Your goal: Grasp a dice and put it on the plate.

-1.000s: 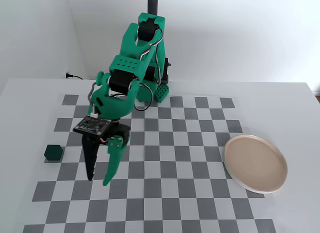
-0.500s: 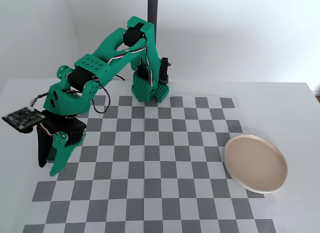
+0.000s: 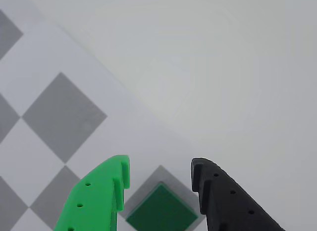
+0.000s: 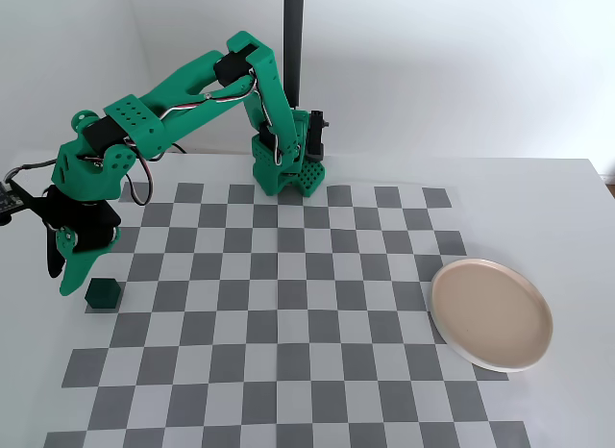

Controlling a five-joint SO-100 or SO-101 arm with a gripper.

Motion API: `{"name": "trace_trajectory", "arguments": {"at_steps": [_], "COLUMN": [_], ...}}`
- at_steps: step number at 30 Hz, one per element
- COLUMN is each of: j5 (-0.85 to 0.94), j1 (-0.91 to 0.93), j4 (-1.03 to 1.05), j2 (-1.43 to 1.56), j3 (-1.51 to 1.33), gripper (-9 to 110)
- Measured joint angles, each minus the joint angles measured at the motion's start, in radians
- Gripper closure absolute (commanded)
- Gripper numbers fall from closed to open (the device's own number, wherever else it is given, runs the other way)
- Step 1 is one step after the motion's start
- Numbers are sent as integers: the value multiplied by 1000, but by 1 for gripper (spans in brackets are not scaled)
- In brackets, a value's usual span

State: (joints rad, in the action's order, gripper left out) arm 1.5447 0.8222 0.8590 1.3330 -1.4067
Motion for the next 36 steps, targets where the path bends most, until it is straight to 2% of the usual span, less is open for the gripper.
{"name": "trace_trajectory", "arguments": {"at_steps": [7,17,36], "j5": [28,52,55], "j1": [51,15,-18], "j4": [0,34,57], "j2": [-78,-91,-129], "j3": [12,12,12], "gripper": [91,86,86]}}
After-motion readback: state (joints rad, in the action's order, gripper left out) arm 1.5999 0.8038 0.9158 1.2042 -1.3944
